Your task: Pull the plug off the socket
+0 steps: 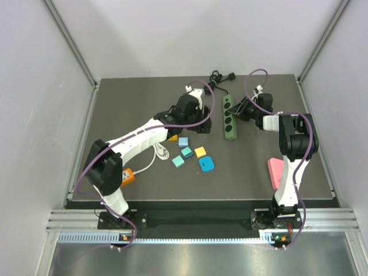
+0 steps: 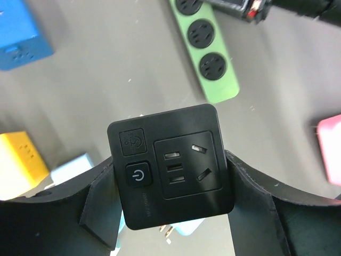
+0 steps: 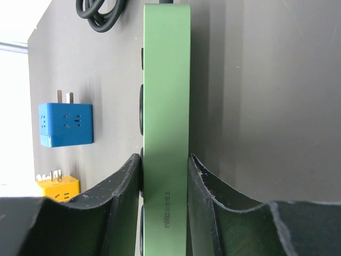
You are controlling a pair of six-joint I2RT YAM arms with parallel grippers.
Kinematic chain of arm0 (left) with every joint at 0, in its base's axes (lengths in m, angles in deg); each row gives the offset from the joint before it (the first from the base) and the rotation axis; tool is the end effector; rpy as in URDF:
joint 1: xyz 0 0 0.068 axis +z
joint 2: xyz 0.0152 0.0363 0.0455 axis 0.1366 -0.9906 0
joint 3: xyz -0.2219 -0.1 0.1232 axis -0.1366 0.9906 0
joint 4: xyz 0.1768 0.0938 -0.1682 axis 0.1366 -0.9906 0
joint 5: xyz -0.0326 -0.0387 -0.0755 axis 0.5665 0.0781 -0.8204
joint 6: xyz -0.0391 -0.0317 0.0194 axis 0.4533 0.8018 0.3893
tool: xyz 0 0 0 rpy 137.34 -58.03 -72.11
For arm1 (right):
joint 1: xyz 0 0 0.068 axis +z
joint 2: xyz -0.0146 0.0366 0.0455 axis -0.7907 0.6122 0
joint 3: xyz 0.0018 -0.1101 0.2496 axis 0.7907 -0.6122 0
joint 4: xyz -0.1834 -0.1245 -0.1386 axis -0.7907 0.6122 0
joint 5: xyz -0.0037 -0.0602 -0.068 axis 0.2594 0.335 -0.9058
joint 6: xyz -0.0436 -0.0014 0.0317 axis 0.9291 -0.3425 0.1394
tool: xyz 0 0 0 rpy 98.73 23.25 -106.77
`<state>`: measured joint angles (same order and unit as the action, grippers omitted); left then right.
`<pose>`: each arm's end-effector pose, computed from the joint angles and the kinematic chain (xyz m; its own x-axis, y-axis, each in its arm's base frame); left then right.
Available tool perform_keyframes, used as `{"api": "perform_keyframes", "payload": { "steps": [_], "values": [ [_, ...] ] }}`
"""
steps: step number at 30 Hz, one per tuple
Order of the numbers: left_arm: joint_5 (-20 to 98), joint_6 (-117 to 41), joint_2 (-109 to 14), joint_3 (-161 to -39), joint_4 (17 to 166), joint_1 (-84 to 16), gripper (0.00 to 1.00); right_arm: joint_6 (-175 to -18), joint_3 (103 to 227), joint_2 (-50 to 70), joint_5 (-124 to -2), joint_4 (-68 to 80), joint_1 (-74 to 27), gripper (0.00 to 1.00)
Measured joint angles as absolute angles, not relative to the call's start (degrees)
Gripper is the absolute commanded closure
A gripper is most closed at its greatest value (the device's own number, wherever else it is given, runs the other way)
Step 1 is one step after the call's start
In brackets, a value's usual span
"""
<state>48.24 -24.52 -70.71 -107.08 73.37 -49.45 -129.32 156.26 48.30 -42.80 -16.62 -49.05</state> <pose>0.2993 -0.2647 0.2871 -0.6710 0.0211 -0.7412 0.4022 0.8501 -0.3399 0.4354 0.0410 0.1327 -0.6780 0.5265 -0.5130 -0.0272 0.6793 0.7333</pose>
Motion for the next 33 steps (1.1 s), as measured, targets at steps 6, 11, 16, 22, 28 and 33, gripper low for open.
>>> {"api": "perform_keyframes", "payload": {
  "steps": [6, 11, 16, 22, 28, 33],
  "values": [
    [50.73, -24.63, -71.67, -107.67, 68.65, -49.48, 1.00, -129.30, 156.26, 48.32, -42.65, -16.78, -49.07, 1.00],
    [52.56, -24.89, -76.78, -108.77, 66.40, -49.45, 1.00, -129.32, 156.26, 48.37, -42.56, -16.82, -49.09, 1.00],
    [55.71, -26.20, -81.85, -111.28, 63.91, -49.45, 1.00, -129.58, 156.26, 48.56, -42.10, -17.13, -49.29, 1.00],
    [57.70, -26.22, -83.10, -111.45, 64.65, -49.45, 0.89, -130.02, 156.26, 48.87, -41.32, -17.63, -49.57, 1.00],
    [58.53, -26.16, -83.60, -111.45, 65.59, -49.45, 0.69, -130.39, 156.26, 49.17, -40.57, -18.11, -49.81, 1.00],
    [58.75, -26.16, -84.67, -111.45, 65.65, -49.45, 0.62, -130.39, 156.26, 49.20, -40.53, -18.15, -49.81, 1.00]
  ]
}}
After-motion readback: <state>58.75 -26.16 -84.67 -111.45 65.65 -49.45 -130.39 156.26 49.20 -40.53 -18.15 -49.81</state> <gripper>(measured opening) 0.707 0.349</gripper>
